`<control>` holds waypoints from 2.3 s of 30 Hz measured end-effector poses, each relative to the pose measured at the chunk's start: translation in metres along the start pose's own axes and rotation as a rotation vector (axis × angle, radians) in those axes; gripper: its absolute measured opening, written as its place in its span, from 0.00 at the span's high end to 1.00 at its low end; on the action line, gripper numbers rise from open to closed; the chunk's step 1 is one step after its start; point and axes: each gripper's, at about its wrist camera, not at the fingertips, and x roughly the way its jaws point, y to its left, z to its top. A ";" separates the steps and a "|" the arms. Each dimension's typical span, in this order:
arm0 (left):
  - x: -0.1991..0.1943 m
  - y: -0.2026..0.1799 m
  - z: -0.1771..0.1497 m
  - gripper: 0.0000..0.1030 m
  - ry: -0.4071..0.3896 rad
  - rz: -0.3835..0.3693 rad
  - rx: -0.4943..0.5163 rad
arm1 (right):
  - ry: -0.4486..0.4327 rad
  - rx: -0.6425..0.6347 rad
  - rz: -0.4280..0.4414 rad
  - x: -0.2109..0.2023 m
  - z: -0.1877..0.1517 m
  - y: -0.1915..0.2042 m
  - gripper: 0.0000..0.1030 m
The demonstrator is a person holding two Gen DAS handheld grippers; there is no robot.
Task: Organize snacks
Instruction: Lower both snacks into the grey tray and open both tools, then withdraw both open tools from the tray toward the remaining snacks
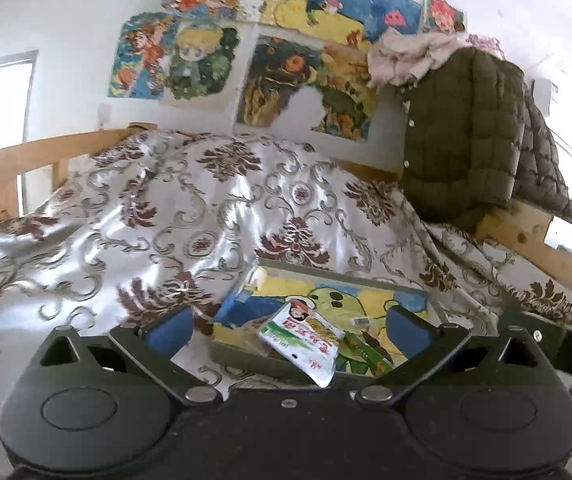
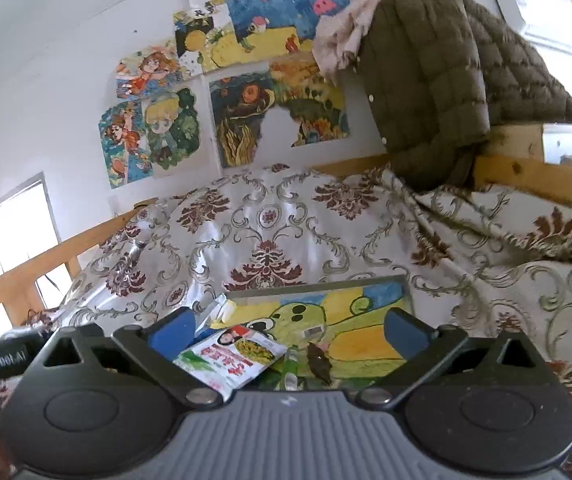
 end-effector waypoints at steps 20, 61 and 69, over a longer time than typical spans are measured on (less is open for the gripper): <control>-0.088 0.008 -0.053 0.01 0.023 0.095 0.160 | 0.069 -0.050 -0.074 -0.083 -0.052 0.026 0.00; -0.108 0.037 -0.080 0.01 0.240 0.309 0.137 | 0.294 -0.246 -0.113 -0.094 -0.102 0.069 0.00; -0.097 0.046 -0.082 0.01 0.307 0.339 0.092 | 0.365 -0.248 -0.094 -0.083 -0.105 0.069 0.00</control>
